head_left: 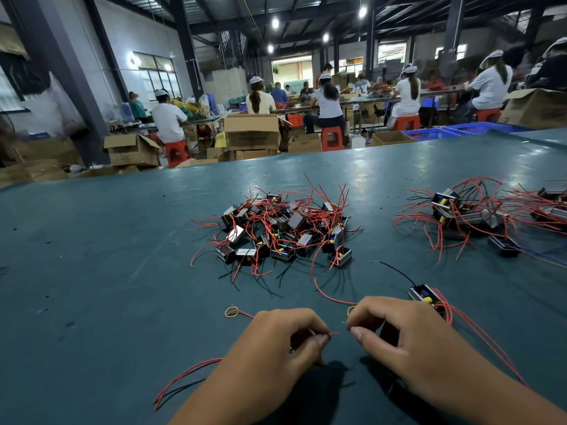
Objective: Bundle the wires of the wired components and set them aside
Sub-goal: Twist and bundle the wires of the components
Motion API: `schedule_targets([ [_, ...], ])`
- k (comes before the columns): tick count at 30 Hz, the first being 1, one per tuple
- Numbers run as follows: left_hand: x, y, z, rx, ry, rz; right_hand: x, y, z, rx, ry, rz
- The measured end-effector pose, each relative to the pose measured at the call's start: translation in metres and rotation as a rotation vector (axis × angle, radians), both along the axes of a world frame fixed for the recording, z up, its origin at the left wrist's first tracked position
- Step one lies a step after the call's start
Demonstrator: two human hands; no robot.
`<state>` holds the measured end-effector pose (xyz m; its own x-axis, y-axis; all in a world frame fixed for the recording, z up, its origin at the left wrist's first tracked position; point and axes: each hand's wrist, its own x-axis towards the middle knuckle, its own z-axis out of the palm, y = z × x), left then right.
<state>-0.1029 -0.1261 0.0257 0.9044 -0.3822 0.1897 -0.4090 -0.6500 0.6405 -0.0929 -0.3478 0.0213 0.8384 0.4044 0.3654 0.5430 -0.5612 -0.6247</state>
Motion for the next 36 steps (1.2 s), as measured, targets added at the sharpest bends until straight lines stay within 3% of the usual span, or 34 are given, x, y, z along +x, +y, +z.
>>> schedule_targets([
  [19,-0.005,-0.004,0.001,-0.165,0.075,0.052,-0.001,0.014,-0.012,0.274,0.137,-0.153],
  [24,-0.004,-0.005,0.0,-0.188,0.088,0.06,0.001,0.014,-0.014,0.245,0.126,-0.135],
  [36,-0.004,-0.01,-0.009,-0.247,0.114,0.064,0.001,0.021,-0.017,0.419,0.185,-0.079],
])
